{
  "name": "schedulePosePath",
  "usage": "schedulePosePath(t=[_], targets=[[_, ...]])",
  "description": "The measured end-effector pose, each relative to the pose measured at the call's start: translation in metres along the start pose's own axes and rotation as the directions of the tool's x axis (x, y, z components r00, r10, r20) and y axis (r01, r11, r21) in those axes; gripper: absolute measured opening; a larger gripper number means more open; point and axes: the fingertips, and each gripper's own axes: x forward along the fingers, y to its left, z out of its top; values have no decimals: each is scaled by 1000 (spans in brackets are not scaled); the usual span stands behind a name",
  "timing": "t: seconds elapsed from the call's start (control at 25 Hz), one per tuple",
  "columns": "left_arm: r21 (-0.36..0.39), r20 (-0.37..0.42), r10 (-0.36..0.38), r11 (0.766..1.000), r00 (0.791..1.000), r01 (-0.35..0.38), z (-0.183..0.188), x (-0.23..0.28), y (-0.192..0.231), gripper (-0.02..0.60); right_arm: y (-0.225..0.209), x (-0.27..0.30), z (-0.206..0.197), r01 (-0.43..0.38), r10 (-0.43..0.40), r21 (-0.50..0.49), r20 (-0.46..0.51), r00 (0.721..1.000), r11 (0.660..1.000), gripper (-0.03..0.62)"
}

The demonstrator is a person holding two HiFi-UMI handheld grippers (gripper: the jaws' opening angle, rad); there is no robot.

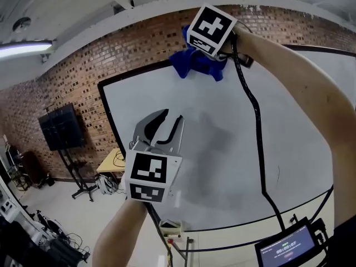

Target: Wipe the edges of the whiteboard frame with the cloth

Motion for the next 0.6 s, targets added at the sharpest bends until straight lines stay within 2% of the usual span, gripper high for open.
schedulePosePath(t=[0.12,0.36,0.6], targets=[[15,-13,5,1000,1000,-4,1,4,-21,132,0,-11,-18,28,-28,-25,16,999,999,138],[37,-44,20,999,999,-18,36,23,-55,132,-34,-29,-41,43,-42,-82,18,999,996,135],[45,-66,18,999,998,-15,45,41,-92,132,-54,-38,-59,11,-10,-36,42,999,999,135]])
